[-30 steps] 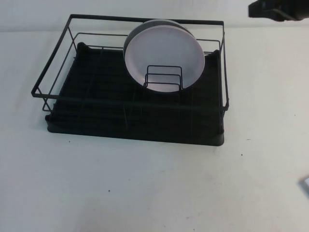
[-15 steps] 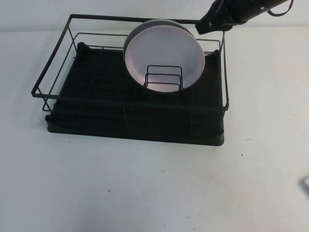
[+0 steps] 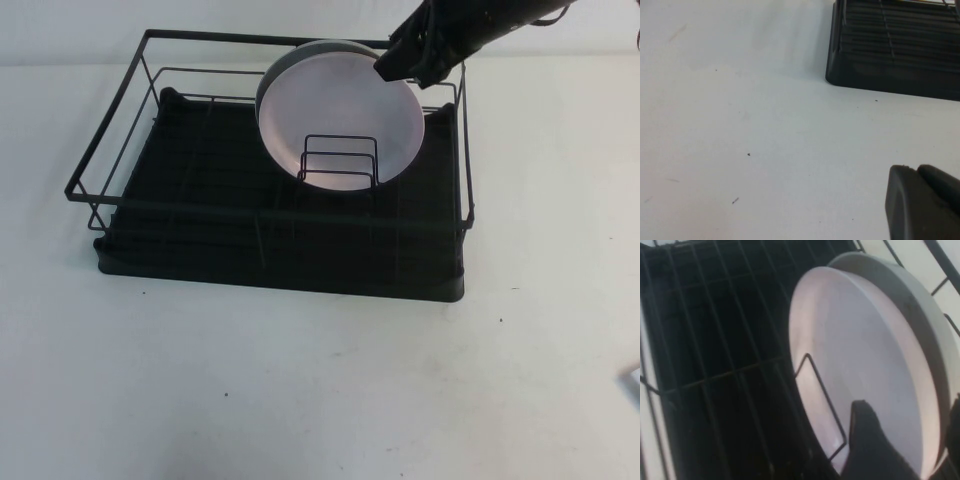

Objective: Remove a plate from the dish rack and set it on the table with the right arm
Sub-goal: Grasp the plate from the shelf

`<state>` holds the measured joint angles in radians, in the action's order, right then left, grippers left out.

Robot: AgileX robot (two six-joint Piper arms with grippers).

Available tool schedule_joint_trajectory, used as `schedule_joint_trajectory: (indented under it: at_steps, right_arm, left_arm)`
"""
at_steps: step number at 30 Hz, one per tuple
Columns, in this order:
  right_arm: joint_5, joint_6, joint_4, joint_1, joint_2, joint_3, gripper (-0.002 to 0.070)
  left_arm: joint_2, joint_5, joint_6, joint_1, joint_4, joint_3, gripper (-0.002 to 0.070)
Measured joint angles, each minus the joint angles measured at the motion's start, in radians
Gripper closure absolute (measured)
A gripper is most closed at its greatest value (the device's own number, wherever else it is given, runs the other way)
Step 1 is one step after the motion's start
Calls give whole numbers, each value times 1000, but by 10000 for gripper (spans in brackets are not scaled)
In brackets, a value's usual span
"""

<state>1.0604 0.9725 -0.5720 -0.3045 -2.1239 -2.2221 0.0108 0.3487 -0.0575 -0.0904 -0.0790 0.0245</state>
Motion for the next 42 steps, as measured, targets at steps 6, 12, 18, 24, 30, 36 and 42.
schedule_joint_trajectory:
  at_steps: [6, 12, 18, 24, 30, 36, 42]
  right_arm:
    - [-28, 13, 20, 0, -38, 0, 372]
    - [-32, 13, 22, 0, -72, 0, 374]
    - [-32, 13, 0, 0, -76, 0, 374]
    - [-47, 41, -18, 0, -76, 0, 375]
    - [-86, 43, -23, 0, -76, 0, 375]
    - [-94, 54, -39, 0, -79, 0, 375]
    - [-104, 58, -44, 0, -96, 0, 375]
  left_arm:
    - [0, 0, 0, 0, 0, 0, 679]
    - [0, 0, 0, 0, 0, 0, 679]
    - [0, 0, 0, 0, 0, 0, 679]
    - [0, 0, 0, 0, 0, 0, 679]
    - [0, 0, 0, 0, 0, 0, 679]
    - [0, 0, 0, 0, 0, 0, 679]
    - [0, 0, 0, 0, 0, 0, 679]
